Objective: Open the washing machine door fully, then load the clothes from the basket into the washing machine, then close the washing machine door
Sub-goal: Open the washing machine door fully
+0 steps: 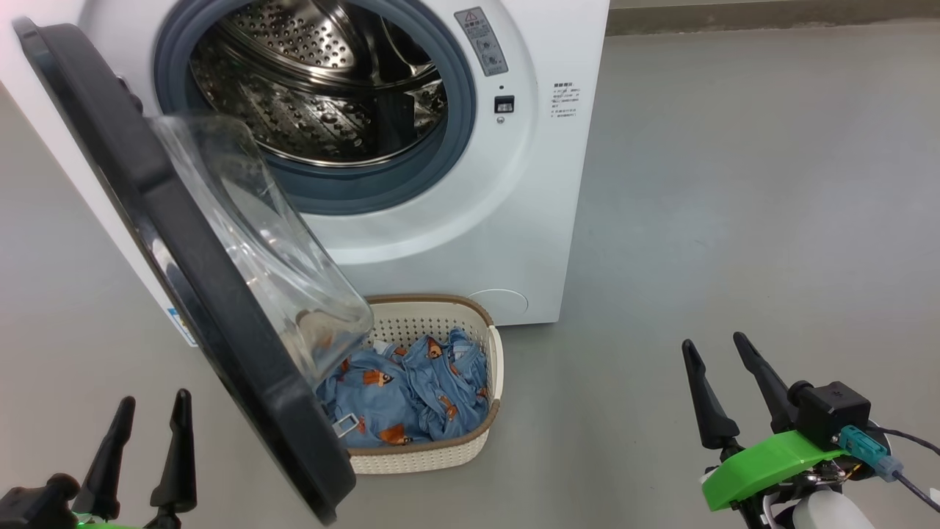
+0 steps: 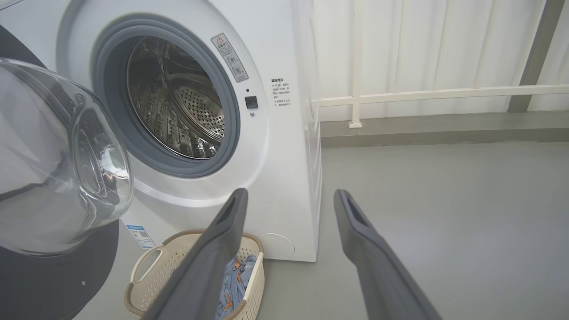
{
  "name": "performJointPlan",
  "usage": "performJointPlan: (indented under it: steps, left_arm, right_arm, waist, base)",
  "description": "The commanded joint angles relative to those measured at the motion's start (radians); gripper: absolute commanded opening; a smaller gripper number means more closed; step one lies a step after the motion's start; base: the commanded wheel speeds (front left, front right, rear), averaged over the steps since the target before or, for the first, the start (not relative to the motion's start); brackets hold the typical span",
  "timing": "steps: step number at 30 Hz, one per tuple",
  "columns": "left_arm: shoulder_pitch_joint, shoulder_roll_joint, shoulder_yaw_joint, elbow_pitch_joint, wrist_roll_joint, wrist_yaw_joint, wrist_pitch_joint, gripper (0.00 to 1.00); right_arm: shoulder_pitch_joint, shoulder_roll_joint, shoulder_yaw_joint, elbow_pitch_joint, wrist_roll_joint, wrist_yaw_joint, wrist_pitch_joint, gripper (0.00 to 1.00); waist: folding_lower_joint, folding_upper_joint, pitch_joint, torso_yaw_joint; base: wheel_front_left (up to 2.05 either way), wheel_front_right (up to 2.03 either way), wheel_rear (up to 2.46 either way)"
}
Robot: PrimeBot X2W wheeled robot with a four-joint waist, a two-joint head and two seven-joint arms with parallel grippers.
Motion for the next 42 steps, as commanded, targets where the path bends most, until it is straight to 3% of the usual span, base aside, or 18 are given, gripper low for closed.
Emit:
performJointPlan:
  steps: [1, 9, 10, 11, 22, 32, 37, 42]
  left_arm:
    - [-0.034, 0.026, 0.036, -0.026, -0.006, 0.001, -0.006, 1.00]
    - [-0.036, 0.024, 0.033, -0.022, -0.009, 0.001, -0.006, 1.00]
    - [-0.038, 0.025, 0.031, -0.021, -0.012, 0.001, -0.006, 0.28]
    - [-0.038, 0.025, 0.031, -0.022, -0.013, 0.001, -0.006, 0.00]
    - [-0.044, 0.015, 0.065, -0.085, -0.011, 0.001, -0.006, 0.00]
    - [-0.046, -0.004, 0.145, -0.314, 0.039, 0.001, -0.006, 0.00]
    - [-0.041, -0.004, 0.115, -0.477, 0.056, 0.001, -0.006, 0.00]
    - [-0.026, 0.019, -0.003, -0.606, 0.047, 0.001, -0.006, 0.00]
  right_arm:
    - [-0.025, -0.008, 0.014, -0.018, -0.012, 0.006, -0.012, 1.00]
    - [-0.029, -0.012, 0.019, -0.013, -0.009, 0.006, -0.012, 1.00]
    - [-0.031, -0.013, 0.019, -0.012, -0.009, 0.006, -0.012, 1.00]
    - [-0.032, -0.013, 0.019, -0.012, -0.009, 0.006, -0.012, 1.00]
    - [-0.035, -0.008, 0.020, -0.013, -0.013, 0.006, -0.012, 1.00]
    - [-0.035, -0.004, 0.019, -0.018, -0.019, 0.006, -0.012, 1.00]
    - [-0.036, 0.000, 0.024, -0.020, -0.023, 0.006, -0.012, 1.00]
    - [-0.031, -0.002, 0.028, -0.019, -0.021, 0.006, -0.012, 1.00]
  waist:
    - [0.0000, 0.0000, -0.001, 0.000]
    - [0.0000, 0.0000, -0.002, 0.001]
    - [0.0000, 0.0000, 0.000, 0.002]
    - [0.0000, 0.0000, 0.001, 0.002]
    - [0.0000, 0.0000, 0.007, 0.008]
    - [0.0000, 0.0000, 0.016, 0.020]
    - [0.0000, 0.0000, 0.016, 0.025]
    - [0.0000, 0.0000, 0.007, 0.029]
  base:
    - [0.00, 0.00, 0.00]
    - [0.00, 0.00, 0.00]
    - [0.00, 0.00, 0.00]
    - [0.00, 0.00, 0.00]
    - [0.00, 0.00, 0.00]
    - [0.00, 0.00, 0.00]
    - [0.00, 0.00, 0.00]
    - [0.00, 0.00, 0.00]
